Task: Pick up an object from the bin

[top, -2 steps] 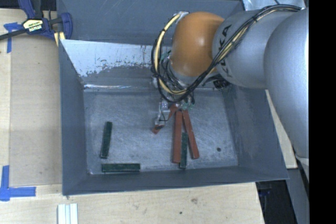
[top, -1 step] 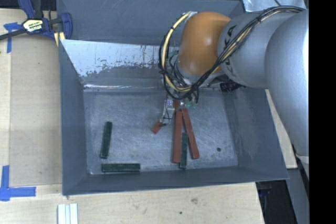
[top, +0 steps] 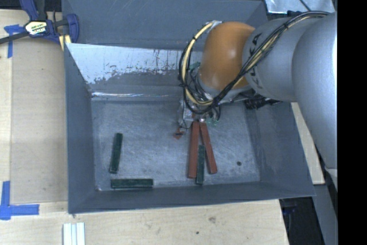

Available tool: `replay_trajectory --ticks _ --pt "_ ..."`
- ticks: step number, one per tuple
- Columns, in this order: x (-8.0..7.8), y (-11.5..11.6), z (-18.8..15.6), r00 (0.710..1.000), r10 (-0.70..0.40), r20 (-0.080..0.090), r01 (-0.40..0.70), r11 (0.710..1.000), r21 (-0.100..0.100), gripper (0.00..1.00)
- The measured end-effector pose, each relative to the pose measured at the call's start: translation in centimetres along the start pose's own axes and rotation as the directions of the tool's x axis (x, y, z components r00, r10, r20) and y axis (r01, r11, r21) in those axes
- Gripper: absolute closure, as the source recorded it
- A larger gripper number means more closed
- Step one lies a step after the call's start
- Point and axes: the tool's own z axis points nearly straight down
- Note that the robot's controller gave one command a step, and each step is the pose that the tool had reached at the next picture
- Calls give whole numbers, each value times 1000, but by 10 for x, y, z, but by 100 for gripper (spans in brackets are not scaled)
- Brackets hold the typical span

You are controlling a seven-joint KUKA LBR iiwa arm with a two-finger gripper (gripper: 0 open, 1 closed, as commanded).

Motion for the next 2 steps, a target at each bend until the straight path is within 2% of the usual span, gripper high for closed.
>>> replay_trajectory --ticks 1,2 --pt "0 0 0 1000 0 0 0 1000 0 100" --pt "14 7 -50 1000 2 -5 -2 1000 2 100"
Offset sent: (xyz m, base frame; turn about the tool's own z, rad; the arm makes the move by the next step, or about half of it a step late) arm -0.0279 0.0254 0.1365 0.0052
